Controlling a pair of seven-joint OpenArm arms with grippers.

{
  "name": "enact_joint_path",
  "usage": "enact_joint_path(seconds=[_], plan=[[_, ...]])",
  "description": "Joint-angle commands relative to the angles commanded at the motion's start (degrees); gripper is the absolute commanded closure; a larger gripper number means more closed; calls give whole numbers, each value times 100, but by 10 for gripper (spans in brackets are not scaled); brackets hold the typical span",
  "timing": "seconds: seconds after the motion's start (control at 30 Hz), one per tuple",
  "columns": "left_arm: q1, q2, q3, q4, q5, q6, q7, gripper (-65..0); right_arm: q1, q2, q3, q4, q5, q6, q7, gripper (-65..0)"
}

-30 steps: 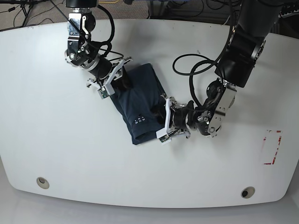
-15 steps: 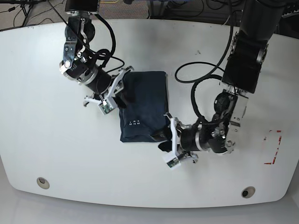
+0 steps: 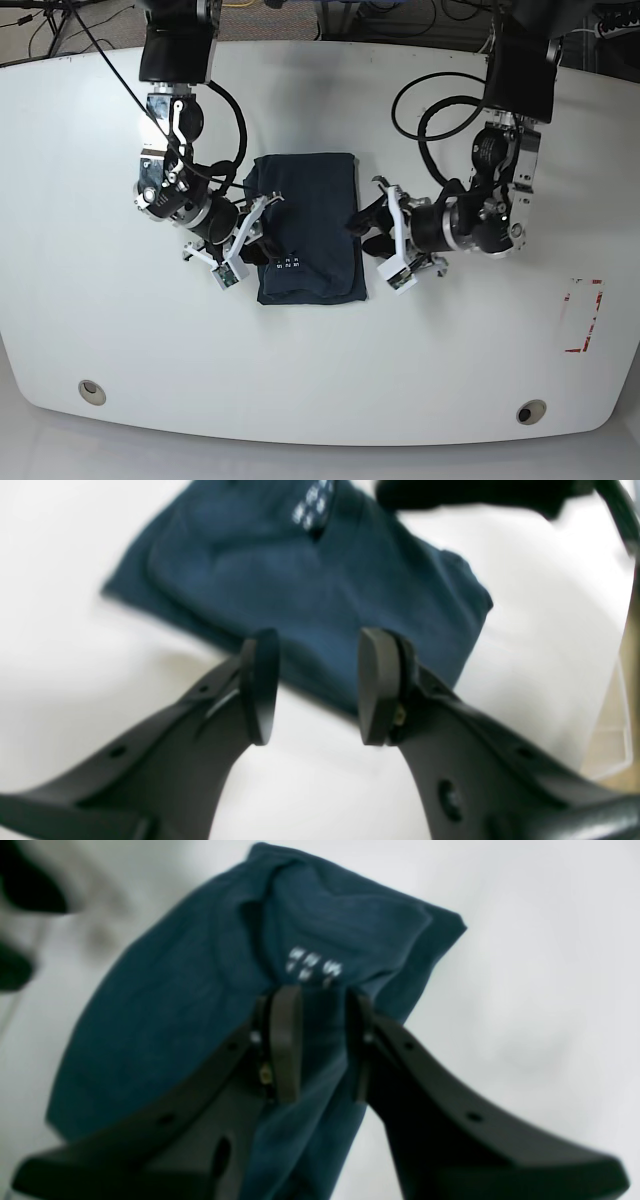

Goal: Layout the t-shirt on the table in an organized manner, then fold the t-shirt properly
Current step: 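Press and smooth the folded shirt edges with both grippers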

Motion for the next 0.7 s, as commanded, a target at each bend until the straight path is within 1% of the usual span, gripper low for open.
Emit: enact_joint_path(seconds=[0.1, 0.23, 0.27, 0.37, 0.47, 0.53, 0.6, 0.63, 0.67, 0.7], plan=[[273, -193, -88, 158, -9, -9, 0, -242, 149, 9, 0, -571, 0, 0, 360, -138], [466, -255, -132, 299, 0, -18, 0, -242, 334, 44, 0, -1284, 0, 0, 703, -138], [510, -343, -132, 360, 0, -18, 0, -242, 378, 53, 0, -1495, 0, 0, 826, -138], [545, -492, -123, 475, 0, -18, -9, -242, 440, 53, 9, -1626, 0, 0, 949, -138], [510, -501, -123, 545, 0, 9, -26, -242, 457, 53, 18, -1389, 9, 0, 844, -138], [501, -501, -123, 545, 0, 9, -26, -242, 448, 53, 44, -1046, 18, 0, 607, -138], [422, -484, -123, 545, 0, 18, -44, -242, 440, 53, 53, -536, 18, 0, 237, -138], [378, -475, -123, 536, 9, 18, -53, -242, 440, 53, 53, -387, 18, 0, 149, -138], [246, -440, -105, 510, 9, 44, -105, -242, 440, 53, 53, -97, 18, 0, -97, -138], [176, -369, -97, 501, 9, 88, -149, -242, 440, 53, 53, 105, 9, 0, -237, -138]])
